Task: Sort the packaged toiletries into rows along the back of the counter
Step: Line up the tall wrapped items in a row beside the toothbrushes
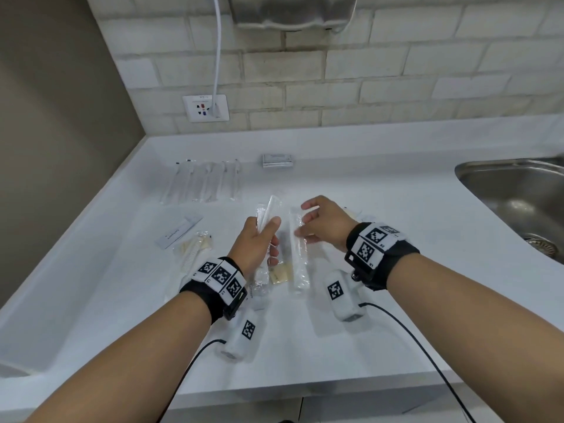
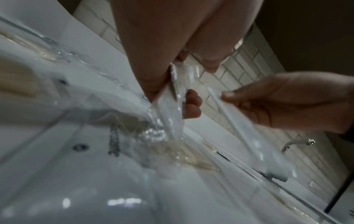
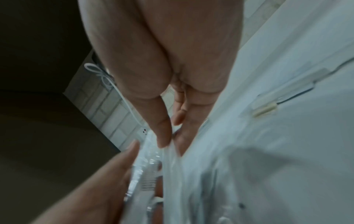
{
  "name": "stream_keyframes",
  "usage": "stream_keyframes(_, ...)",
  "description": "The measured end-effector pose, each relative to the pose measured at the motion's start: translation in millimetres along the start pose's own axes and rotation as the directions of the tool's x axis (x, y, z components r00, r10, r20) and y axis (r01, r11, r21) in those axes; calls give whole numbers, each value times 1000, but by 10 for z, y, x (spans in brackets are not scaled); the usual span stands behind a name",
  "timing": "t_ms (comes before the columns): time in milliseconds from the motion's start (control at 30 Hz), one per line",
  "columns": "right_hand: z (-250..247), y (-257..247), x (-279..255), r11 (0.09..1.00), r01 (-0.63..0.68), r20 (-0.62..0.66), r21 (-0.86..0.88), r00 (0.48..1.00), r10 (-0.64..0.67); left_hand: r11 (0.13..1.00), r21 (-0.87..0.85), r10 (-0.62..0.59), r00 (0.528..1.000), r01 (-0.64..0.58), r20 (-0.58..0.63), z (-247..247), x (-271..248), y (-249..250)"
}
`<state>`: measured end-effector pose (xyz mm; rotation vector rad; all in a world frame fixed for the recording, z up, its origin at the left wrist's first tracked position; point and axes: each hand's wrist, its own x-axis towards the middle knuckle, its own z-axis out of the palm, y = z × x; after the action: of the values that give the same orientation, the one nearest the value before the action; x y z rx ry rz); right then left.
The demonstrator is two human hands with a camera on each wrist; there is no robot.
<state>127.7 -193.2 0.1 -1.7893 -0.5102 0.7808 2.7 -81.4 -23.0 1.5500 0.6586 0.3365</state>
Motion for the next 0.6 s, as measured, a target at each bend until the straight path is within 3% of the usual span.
stream_keyframes(100,53,-130,22,990,65,-11,124,998,-64,994,100,39,998,-43,50,24,32,9)
stream_keyframes(233,-2,-166,62,979,99,-64,176,994,-89,996,55,59,992,-65,114,91,58,12)
stream_keyframes(300,-138,-124,79,992,104,-119,70,988,-95,995,57,73,992,-79,101,95,72,14)
stream_keyframes(400,-423,58,218,984,15,-347,-179,935,-77,995,46,84,994,-87,77,72,84,38)
stream_keyframes(433,-497,147,263,943,-99,-425,-319,904,-49,996,46,78,994,-81,73,64,82,44)
stream_keyframes(500,-575,324,306,750,-334,-504,-570,864,2,995,54,76,995,-80,68,54,82,53)
stream_keyframes(600,-582,475,297,536,-380,-428,-753,903,40,994,72,77,995,-82,65,12,86,47)
